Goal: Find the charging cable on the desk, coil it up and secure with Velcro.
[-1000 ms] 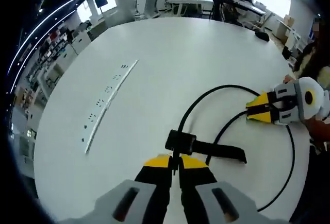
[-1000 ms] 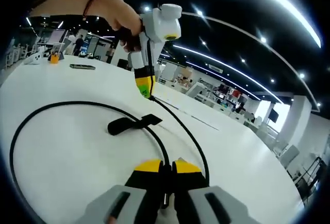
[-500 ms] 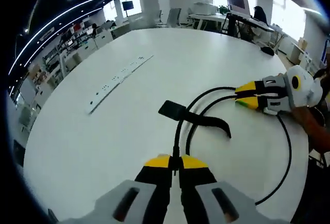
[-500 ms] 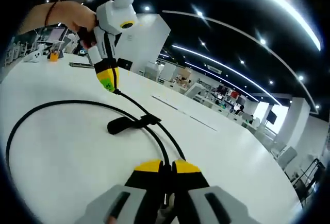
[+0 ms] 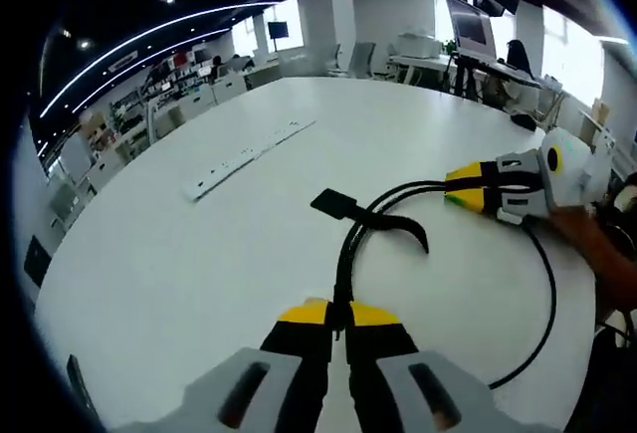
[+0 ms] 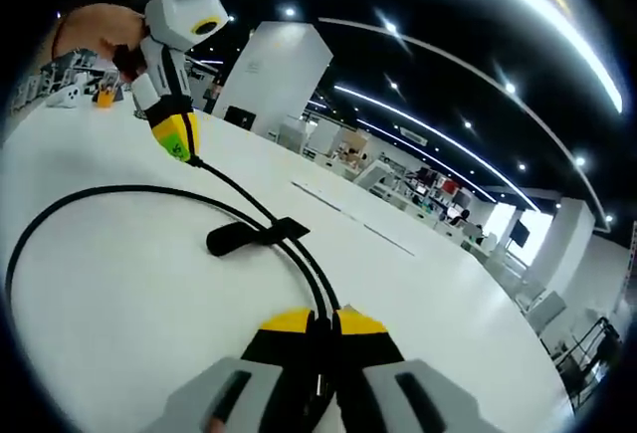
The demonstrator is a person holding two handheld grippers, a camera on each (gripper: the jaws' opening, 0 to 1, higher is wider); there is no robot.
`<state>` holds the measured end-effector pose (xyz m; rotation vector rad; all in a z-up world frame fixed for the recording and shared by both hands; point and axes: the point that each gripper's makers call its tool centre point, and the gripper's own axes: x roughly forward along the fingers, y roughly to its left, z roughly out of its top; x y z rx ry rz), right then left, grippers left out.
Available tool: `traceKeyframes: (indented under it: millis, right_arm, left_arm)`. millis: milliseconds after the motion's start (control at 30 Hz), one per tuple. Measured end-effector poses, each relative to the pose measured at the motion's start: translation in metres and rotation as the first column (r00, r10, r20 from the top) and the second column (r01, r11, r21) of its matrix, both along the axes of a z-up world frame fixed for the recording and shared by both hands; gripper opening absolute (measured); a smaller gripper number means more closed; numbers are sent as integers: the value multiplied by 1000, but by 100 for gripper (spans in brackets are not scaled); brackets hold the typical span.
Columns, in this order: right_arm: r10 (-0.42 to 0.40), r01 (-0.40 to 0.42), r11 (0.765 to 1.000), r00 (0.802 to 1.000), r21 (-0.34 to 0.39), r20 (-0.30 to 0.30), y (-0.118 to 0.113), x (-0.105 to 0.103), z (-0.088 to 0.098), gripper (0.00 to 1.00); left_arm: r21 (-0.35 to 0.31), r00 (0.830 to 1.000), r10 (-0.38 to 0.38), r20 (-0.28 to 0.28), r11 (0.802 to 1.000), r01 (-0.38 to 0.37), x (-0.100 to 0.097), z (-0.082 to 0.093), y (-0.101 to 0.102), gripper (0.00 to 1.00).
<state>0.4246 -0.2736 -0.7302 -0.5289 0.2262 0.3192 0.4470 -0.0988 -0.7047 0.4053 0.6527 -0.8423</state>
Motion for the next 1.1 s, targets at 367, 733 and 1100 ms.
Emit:
traceKeyframes:
  millis: [367,733,1100]
  right_arm:
    - [-5,6,1000,1000,-13,5,1,-3,1,9]
    - [-7,7,1000,1000,-23,8,2,-5,2,9]
    - [-7,7,1000,1000,-7,4,2,-8,2,9]
  left_arm:
    - [-83,997,80,-2,993,-80,-21,-15,3,6]
    - [-96,991,130,18,987,-128,-32,-20,7,6]
    - [-52,989,121,84,992,-117,-33,-22,8,6]
